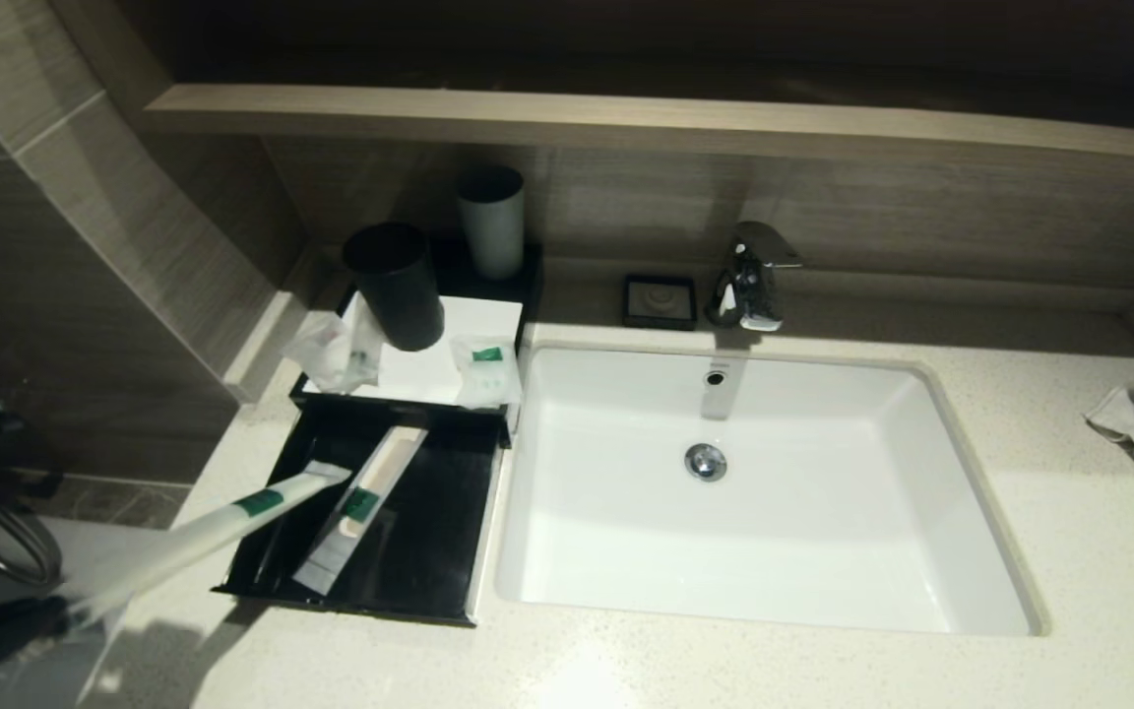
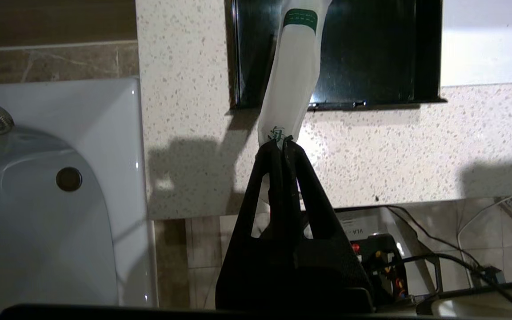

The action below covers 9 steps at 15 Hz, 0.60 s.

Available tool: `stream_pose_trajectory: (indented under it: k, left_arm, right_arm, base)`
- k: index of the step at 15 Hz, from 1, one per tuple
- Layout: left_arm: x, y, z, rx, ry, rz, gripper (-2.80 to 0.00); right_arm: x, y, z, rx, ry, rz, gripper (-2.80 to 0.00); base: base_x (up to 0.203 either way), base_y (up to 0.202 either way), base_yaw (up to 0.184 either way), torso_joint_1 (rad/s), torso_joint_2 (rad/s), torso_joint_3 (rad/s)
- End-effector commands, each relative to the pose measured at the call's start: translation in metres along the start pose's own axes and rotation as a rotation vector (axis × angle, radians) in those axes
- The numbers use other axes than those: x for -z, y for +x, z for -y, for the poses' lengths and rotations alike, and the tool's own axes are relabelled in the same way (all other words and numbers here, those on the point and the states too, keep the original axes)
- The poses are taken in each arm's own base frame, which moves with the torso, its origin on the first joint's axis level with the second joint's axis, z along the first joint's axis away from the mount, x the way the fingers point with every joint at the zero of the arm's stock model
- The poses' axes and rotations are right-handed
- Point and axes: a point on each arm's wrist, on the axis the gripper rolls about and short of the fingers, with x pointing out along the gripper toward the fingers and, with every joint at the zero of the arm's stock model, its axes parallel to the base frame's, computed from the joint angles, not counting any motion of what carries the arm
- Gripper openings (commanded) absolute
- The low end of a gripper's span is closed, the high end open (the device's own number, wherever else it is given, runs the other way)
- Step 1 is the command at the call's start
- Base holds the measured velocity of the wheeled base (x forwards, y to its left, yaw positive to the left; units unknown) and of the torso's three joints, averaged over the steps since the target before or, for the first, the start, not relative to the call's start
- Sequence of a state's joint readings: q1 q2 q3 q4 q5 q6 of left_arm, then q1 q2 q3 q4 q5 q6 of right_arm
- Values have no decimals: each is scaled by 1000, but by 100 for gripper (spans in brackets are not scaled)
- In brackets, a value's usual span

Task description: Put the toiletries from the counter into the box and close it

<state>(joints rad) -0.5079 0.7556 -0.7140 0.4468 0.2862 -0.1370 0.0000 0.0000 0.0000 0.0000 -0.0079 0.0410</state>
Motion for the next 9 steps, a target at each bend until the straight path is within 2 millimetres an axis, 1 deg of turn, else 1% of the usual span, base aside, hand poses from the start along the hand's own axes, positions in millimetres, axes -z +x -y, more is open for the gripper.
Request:
stream_pose_trajectory:
  k: [1, 3, 5, 9]
  left_arm:
    - [15, 4, -1, -5, 10, -38, -280]
    - [17, 9, 0, -4, 13, -60, -280]
    - [18, 21, 4, -3, 19, -81, -280]
    - [7, 45, 13, -2, 23, -97, -280]
  right_arm:
    - [0, 0, 0, 0, 0, 0, -280]
    - [0, 0, 0, 0, 0, 0, -280]
    - [0, 0, 0, 1, 0, 0, -280]
    - [0, 0, 0, 1, 0, 0, -280]
  base:
    - [0, 0, 0, 0, 0, 0]
    - [0, 0, 0, 0, 0, 0]
    - [0, 0, 0, 0, 0, 0]
    - [0, 0, 0, 0, 0, 0]
